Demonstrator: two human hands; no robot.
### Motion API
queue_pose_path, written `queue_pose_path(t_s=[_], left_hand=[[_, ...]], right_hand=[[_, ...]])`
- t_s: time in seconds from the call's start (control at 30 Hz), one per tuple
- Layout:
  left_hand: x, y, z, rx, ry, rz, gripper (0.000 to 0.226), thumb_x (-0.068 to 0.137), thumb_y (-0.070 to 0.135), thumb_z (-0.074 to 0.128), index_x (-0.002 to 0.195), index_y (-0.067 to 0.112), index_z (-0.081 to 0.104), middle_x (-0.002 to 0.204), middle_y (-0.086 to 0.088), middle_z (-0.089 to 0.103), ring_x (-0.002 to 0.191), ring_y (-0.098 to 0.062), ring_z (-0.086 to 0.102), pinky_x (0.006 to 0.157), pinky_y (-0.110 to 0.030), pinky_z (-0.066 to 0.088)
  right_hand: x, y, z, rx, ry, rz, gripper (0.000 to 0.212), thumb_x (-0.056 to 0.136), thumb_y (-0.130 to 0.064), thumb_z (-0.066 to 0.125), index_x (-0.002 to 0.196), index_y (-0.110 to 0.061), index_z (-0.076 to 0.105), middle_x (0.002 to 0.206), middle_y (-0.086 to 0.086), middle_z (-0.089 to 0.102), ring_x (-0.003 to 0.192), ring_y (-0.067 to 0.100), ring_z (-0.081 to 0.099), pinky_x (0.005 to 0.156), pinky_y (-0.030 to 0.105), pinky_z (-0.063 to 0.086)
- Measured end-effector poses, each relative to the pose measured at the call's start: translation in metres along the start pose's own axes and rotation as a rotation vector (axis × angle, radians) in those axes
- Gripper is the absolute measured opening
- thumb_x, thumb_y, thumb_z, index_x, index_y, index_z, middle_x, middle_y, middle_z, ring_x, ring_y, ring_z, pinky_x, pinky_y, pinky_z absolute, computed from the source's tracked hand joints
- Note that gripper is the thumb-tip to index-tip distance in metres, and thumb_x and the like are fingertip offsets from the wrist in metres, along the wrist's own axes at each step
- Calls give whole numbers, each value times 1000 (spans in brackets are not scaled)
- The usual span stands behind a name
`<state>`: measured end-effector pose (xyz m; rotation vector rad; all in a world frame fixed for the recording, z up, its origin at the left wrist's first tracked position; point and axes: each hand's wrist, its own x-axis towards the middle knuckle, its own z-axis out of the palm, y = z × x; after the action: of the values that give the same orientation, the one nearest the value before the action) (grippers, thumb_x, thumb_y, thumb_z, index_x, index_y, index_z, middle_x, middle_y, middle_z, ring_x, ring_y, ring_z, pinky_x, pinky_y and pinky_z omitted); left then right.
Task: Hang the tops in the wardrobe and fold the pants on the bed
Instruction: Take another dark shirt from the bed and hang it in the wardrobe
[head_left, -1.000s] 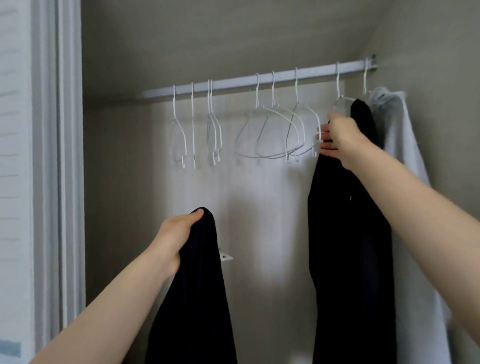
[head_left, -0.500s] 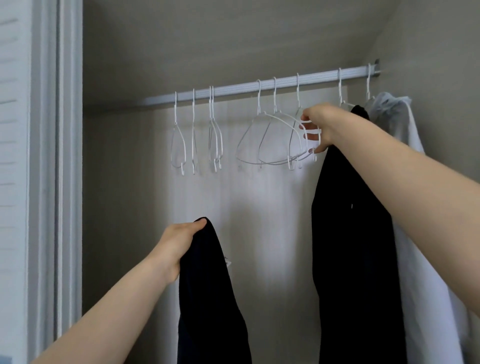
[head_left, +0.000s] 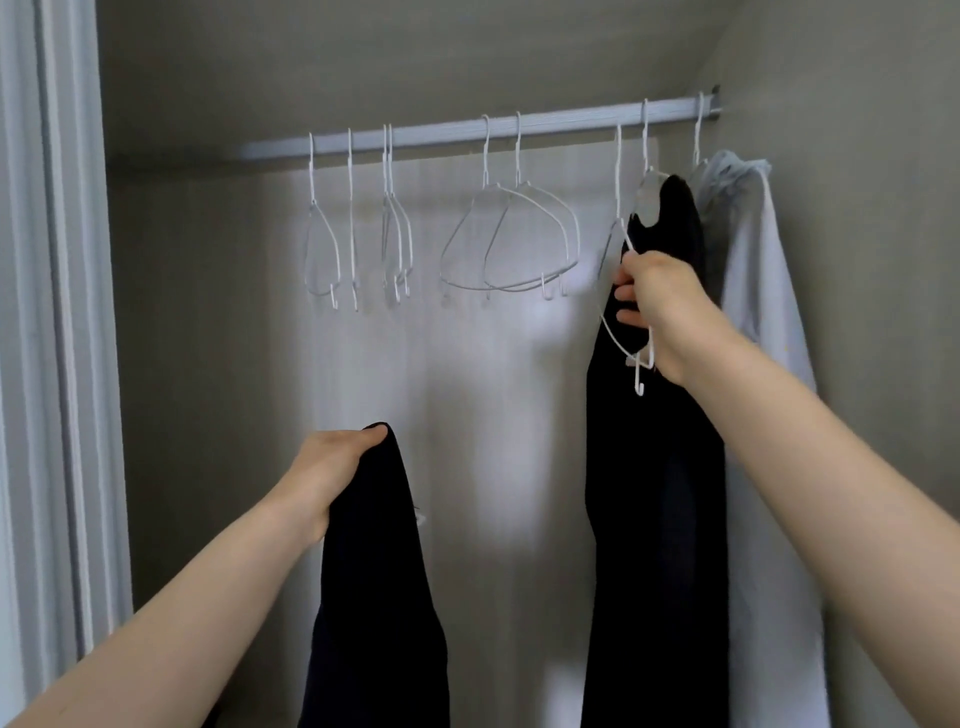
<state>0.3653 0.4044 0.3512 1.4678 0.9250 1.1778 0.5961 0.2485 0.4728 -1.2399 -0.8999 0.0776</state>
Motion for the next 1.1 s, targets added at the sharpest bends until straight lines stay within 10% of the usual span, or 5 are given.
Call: queue_pose_path(t_s=[0.17, 0.5, 0.77, 1.1], left_hand=[[9, -33, -2, 252, 29, 77, 25, 85, 27, 70, 76, 4, 64, 64, -13, 53, 57, -23, 52, 59, -30, 40], [10, -114, -25, 850, 149, 37, 50, 89, 38, 62, 53, 6, 48, 59, -12, 50, 70, -32, 55, 65, -33, 40], [8, -155, -68, 1046, 157, -58, 37, 95, 41, 53, 92, 8, 71, 93, -17, 64, 86, -36, 60, 79, -39, 51], [-2, -151, -57, 740, -152, 100, 48, 93, 36, 63, 57, 11, 42, 58, -6, 27, 54, -16, 25, 51, -29, 22]], right_hand=[[-77, 64, -13, -6, -91, 65, 21, 100, -28, 40, 87, -16, 51, 92, 6, 47, 113, 45, 49, 71, 40, 38], [-173, 148, -18, 396, -600, 641, 21, 93, -26, 52, 77, -14, 59, 94, 10, 62, 93, 30, 63, 82, 71, 45], [-172, 144, -48, 429, -905, 520, 20, 92, -24, 53, 84, -7, 60, 87, 16, 56, 82, 29, 59, 87, 74, 38], [-189, 173, -24, 379, -1029, 520, 23, 89, -27, 55, 90, -5, 61, 79, 15, 58, 76, 24, 58, 83, 63, 42]])
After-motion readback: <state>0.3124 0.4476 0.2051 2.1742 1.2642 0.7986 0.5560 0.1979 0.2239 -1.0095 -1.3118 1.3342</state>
